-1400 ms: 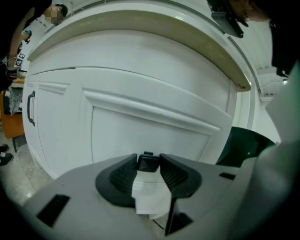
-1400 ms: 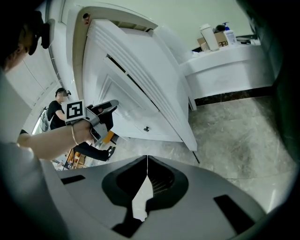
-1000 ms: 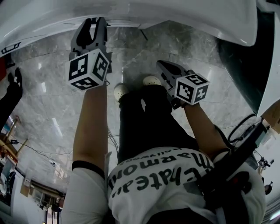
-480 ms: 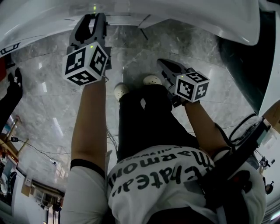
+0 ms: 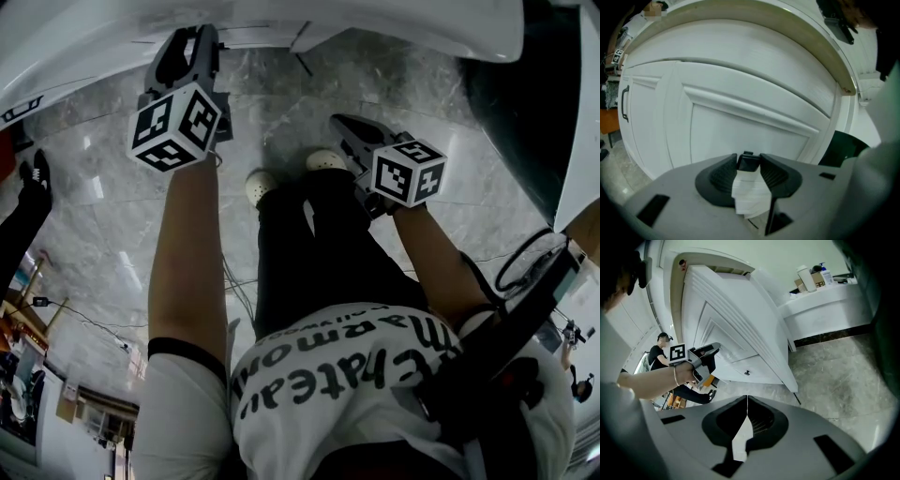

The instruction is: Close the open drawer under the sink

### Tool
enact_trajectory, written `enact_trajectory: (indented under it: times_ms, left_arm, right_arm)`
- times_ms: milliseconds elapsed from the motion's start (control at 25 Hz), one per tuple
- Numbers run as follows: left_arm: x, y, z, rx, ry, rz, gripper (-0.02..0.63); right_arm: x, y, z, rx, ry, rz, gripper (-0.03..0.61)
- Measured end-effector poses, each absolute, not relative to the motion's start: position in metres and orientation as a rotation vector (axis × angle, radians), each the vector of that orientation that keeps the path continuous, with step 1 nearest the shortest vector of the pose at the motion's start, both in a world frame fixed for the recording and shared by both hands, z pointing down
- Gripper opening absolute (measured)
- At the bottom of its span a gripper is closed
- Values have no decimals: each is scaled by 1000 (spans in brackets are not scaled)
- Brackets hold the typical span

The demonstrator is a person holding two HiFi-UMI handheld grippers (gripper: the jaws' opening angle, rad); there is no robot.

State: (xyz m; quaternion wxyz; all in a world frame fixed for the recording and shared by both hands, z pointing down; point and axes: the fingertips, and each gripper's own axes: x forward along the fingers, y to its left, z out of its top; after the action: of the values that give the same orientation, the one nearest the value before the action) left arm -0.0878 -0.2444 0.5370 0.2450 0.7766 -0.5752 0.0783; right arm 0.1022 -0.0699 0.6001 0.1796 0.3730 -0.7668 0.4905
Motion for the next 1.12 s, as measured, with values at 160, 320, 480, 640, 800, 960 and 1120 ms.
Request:
enact_trajectory:
  times_ms: [160,320,480,640,800,960,1120]
  left_arm:
    - [-83,-246,538,2005,-1428,205,152]
    - [-88,-239,530,1912,-1424,213,150]
    - [-104,-226,514,1877,-1543,226,100]
    - [-109,-216,483,1900,-1558,209,8]
    - [-123,-198,446,1939,-1562,240,8]
    - [-138,-176,405,2000,-1545,245,8]
    - [-147,-154,364,2082,-1484,231,8]
  right_arm:
    - [108,-53,581,1075,-2142,1407,12]
    - [115,-41,551,1103,-2149,1386,12]
    - [131,-40,519,1168,-2147,1346,12]
    - [146,-43,480,1229,-2161,1282,12]
    - [137,-48,439,1248,-2215,1232,12]
    - [115,-55,403,1258,-2275,1173,12]
    - [90,-66,365,1254,-2350,1098,12]
